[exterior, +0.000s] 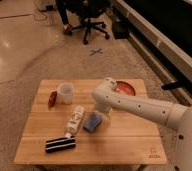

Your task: Place the pepper in the ceramic cup

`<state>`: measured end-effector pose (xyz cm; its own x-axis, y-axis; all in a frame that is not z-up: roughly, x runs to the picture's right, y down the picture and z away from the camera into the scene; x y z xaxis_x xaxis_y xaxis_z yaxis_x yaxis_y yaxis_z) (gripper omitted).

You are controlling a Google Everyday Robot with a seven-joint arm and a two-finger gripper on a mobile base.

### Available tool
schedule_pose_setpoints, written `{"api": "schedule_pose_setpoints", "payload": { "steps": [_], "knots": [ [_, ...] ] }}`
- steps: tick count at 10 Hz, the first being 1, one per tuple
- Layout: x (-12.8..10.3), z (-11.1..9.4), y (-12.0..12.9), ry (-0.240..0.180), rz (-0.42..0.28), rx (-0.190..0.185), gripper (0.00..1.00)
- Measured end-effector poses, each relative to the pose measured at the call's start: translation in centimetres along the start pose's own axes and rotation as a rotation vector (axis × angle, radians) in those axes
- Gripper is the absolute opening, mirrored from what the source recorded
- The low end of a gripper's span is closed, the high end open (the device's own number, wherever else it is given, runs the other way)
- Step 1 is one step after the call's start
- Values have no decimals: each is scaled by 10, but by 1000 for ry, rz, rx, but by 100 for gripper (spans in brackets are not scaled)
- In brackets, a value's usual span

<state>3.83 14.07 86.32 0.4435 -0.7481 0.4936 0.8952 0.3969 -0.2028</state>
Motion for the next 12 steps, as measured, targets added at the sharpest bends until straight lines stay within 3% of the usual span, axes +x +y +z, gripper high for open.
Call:
{"api": "schedule_pose_setpoints", "payload": {
  "steps": [4,6,8,9,12],
  "knots": [
    [0,0,0,0,0,0,70],
    [-5,-2,-13,1,-34,-10,70],
    [-20,-8,-49,-2,-114,-9,70],
    [-33,-11,-79,-5,-173,3,70],
    [-48,-21,-142,2,-270,26,70]
  ]
}}
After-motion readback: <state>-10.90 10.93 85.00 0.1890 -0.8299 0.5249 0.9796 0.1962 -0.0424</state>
